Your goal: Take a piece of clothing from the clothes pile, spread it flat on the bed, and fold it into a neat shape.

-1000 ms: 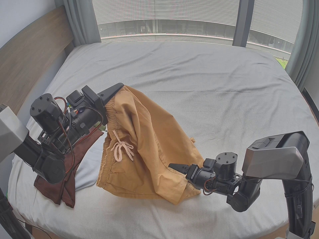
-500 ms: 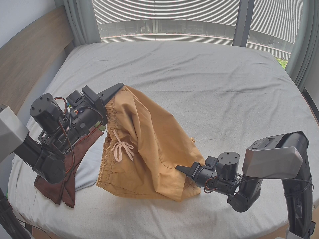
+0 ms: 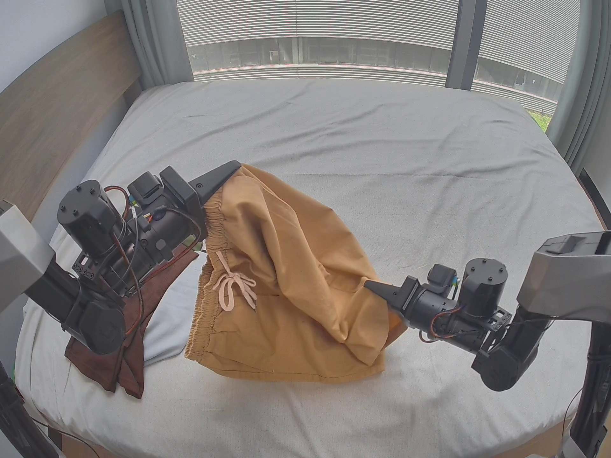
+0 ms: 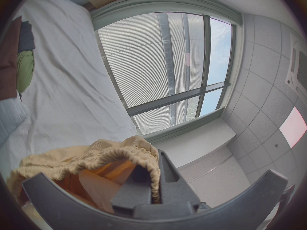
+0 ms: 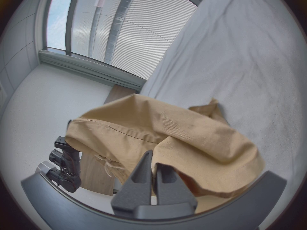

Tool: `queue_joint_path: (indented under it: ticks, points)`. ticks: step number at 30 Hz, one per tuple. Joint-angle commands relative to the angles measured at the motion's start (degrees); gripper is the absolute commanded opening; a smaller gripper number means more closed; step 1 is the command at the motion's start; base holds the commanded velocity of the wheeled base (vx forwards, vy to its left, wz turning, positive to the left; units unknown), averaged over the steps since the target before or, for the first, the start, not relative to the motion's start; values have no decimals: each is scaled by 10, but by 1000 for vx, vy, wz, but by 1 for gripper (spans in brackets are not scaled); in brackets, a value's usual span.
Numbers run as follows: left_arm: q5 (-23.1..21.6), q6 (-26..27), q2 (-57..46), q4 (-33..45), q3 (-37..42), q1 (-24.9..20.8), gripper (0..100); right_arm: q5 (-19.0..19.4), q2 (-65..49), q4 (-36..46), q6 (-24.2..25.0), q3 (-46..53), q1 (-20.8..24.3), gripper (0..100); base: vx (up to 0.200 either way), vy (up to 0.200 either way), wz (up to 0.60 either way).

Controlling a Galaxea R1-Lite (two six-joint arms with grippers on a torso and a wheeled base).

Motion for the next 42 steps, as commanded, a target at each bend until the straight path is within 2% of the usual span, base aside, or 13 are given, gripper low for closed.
queue_joint_path:
  ticks: [1,4,6,16,21,30,42]
  points:
    - [-1,40,3,0,12,4,0,7,-88,11,-13,14,-14,0,0,0,0]
    - [-1,64,1,0,16,13,0,24,-116,28,-14,15,-27,0,0,0,0]
    - [-2,73,-9,0,28,17,0,59,-148,59,-19,14,-51,0,0,0,0]
    - [-17,75,-22,0,40,16,0,75,-192,158,-48,-22,-73,0,0,0,0]
    - [-17,90,-14,0,43,18,0,120,-192,159,-48,-18,-109,0,0,0,0]
    - [-17,144,8,0,56,27,0,122,-193,159,-49,-19,-120,0,0,0,0]
    - [-23,165,6,0,65,35,0,122,-218,160,-50,-15,-122,0,0,0,0]
